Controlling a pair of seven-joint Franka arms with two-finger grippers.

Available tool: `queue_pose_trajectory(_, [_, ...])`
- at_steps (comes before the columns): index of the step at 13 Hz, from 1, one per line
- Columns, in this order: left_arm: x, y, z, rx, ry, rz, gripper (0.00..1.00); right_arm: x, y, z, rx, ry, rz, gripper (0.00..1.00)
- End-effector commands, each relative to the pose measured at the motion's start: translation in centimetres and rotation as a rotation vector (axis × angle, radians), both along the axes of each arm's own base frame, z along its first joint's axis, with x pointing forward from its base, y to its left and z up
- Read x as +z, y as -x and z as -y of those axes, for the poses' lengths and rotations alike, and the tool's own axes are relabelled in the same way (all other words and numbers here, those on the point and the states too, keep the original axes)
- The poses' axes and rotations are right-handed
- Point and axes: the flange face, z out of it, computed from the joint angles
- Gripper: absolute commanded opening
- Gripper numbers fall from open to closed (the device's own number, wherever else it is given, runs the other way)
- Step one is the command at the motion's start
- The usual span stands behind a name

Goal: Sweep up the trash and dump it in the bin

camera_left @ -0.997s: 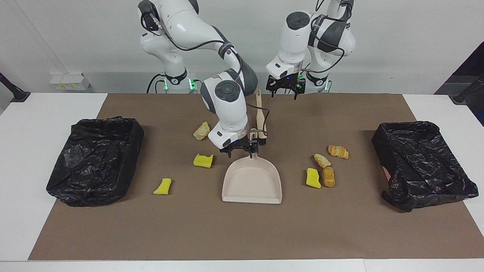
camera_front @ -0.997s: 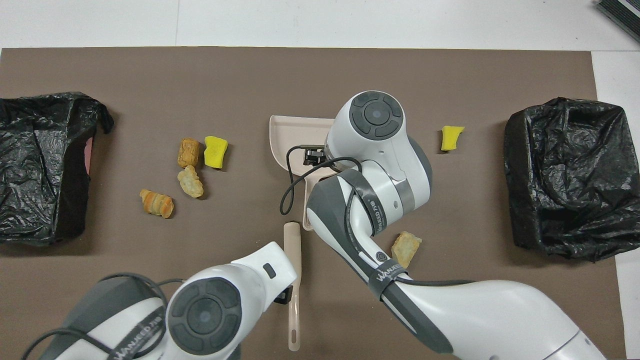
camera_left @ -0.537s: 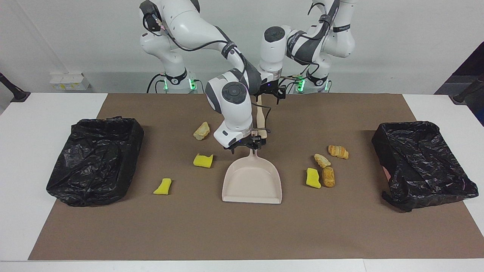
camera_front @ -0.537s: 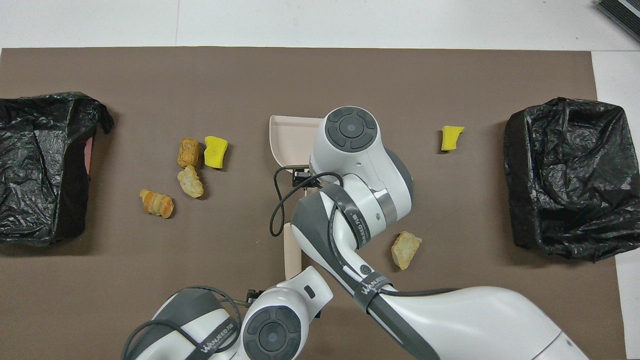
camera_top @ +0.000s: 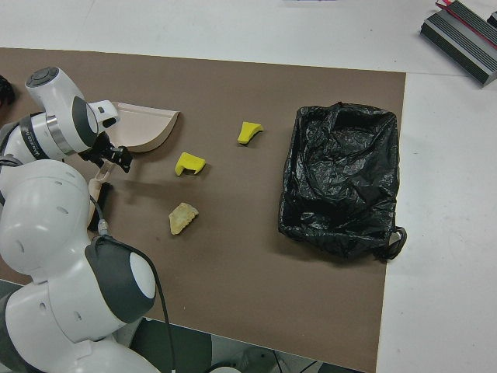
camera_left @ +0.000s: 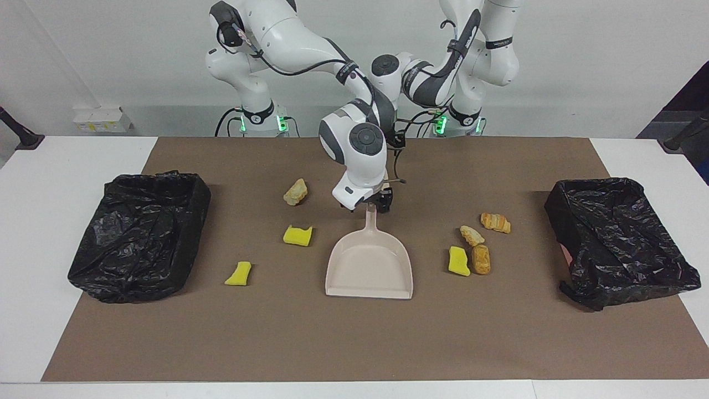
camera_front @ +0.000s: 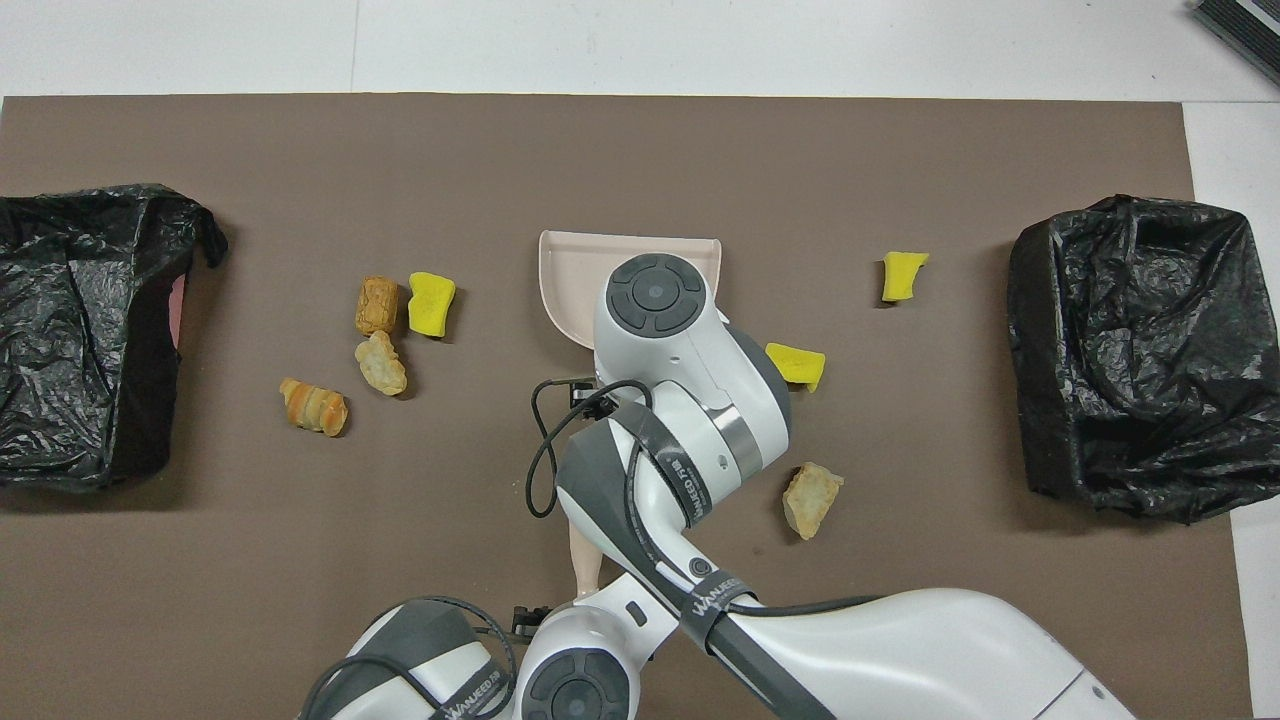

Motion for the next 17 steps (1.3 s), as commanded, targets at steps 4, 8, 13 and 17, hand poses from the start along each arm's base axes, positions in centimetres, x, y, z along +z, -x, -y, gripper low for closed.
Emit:
queue_pose_trajectory(4, [0.0, 0.4, -0.5, -0.002, 0.009, -0.001, 0.00, 0.9, 0.9, 0.3, 0.050, 0.001, -0.017, 0.00])
queue_pose_trajectory(8, [2.2, -0.2, -1.6, 0.018, -0.043, -0.042, 0.00, 1.9, 0.0, 0.9, 0.129, -0.023, 0.005, 0.00])
queue_pose_trajectory(13, [8.4, -2.8, -7.8, -0.010, -0.091, -0.104, 0.00, 5.1, -2.0, 5.4, 0.328, -0.066, 0.029, 0.00])
queue_pose_trajectory(17, [13.6, -6.8, -15.0, 0.034, -0.079, -0.155, 0.00, 7.8, -3.2, 12.0, 0.534, -0.092, -0.022, 0.00])
